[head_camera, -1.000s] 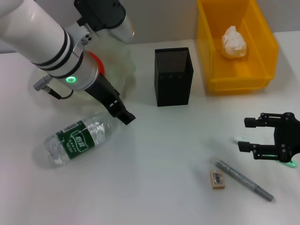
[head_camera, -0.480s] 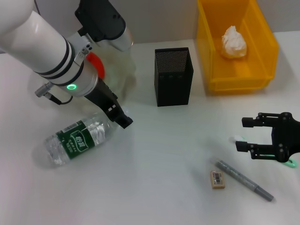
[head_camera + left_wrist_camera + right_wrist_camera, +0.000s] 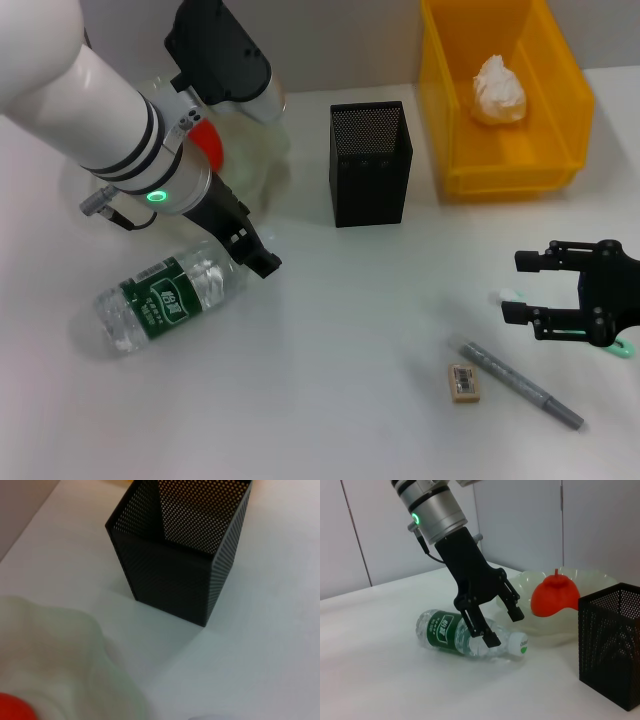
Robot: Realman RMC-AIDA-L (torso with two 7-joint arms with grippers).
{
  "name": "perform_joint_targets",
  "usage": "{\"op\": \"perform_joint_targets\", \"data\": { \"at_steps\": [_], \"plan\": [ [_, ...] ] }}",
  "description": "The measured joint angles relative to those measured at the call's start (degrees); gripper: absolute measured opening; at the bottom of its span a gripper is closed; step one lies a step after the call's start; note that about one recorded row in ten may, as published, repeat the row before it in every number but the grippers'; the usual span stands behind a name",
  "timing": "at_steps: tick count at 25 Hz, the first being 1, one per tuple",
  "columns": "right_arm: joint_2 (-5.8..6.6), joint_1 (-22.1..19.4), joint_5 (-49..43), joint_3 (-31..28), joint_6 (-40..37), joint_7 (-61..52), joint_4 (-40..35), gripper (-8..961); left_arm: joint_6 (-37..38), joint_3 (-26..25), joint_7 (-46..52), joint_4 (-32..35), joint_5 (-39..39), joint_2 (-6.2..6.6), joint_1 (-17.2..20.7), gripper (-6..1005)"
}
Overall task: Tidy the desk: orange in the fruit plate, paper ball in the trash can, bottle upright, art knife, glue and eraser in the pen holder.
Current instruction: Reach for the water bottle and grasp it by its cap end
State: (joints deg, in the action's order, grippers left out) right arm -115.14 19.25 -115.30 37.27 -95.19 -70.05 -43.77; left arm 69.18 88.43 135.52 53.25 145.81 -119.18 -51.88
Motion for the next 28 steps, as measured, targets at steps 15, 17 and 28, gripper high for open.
{"op": "perform_joint_targets", "data": {
  "at_steps": [15,17,28],
  "plan": [
    [0.00,0.21,0.00,-0.09,0.41,-0.27,0.06,695,-4.26,3.38,-0.14,-1.52,-0.71,0.00,0.84,813],
    [0.00,0.26,0.00,-0.09,0.58,-0.26,0.42,695,-4.65,3.71,-0.16,-1.64,-0.78,0.00,0.88,813],
    [0.00,0.45,-0.01,-0.09,0.64,-0.17,0.88,695,-6.40,6.12,-0.17,-1.96,-0.88,0.00,1.25,812]
  ]
}}
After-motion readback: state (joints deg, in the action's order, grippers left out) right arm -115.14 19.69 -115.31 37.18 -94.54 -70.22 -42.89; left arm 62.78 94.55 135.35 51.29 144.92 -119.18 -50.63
